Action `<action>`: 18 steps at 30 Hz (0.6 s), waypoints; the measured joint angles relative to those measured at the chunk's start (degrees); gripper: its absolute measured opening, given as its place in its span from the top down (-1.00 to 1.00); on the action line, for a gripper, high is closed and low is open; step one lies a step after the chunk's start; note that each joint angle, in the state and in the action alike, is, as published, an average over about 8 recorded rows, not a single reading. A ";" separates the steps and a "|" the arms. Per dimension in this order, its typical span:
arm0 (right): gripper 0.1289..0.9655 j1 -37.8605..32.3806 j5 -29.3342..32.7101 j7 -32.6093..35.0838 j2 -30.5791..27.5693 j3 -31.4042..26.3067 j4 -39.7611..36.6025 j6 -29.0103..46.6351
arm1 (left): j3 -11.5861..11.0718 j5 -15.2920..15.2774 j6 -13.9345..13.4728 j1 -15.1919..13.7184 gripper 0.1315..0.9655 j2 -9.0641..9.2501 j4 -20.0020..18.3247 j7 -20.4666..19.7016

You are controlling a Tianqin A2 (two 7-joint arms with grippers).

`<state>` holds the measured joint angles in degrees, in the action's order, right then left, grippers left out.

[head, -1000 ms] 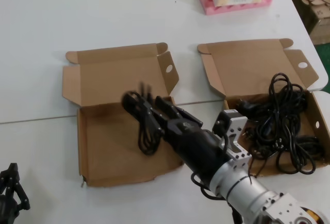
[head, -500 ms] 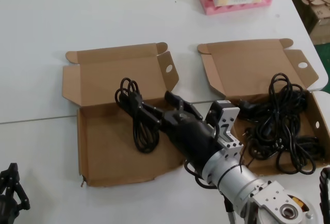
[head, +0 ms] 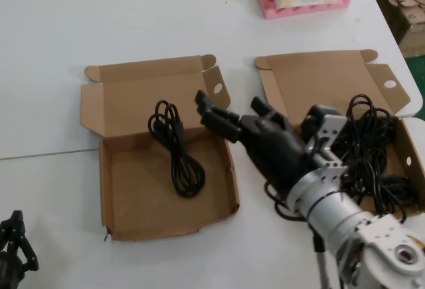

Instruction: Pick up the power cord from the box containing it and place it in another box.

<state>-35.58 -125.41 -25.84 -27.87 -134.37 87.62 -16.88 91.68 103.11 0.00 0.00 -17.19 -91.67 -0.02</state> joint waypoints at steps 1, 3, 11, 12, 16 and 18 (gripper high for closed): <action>-0.56 0.02 -0.86 0.00 -0.78 0.25 0.94 -0.43 | 0.00 0.00 0.00 0.00 0.93 0.00 0.00 0.00; -0.63 0.16 -2.70 0.00 -2.47 0.87 3.05 -1.27 | 0.00 0.00 0.00 0.00 0.93 0.00 0.00 0.00; -0.87 2.62 -11.21 0.00 -10.98 6.04 14.62 -3.31 | 0.00 0.00 0.00 0.00 0.93 0.00 0.00 0.00; -0.89 3.25 -12.17 0.00 -12.05 7.24 16.30 -3.20 | 0.00 0.00 0.00 0.00 0.93 0.00 0.00 0.00; -0.96 5.76 -15.01 0.00 -15.25 11.95 21.76 -2.28 | 0.00 0.00 0.00 0.00 0.93 0.00 0.00 0.00; -0.98 6.63 -15.70 0.00 -16.02 13.56 23.30 -1.85 | 0.00 0.00 0.00 0.00 0.93 0.00 0.00 0.00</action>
<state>-28.95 -141.11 -25.84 -43.89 -120.82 110.92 -18.73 91.68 103.11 0.00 0.00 -17.19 -91.67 -0.02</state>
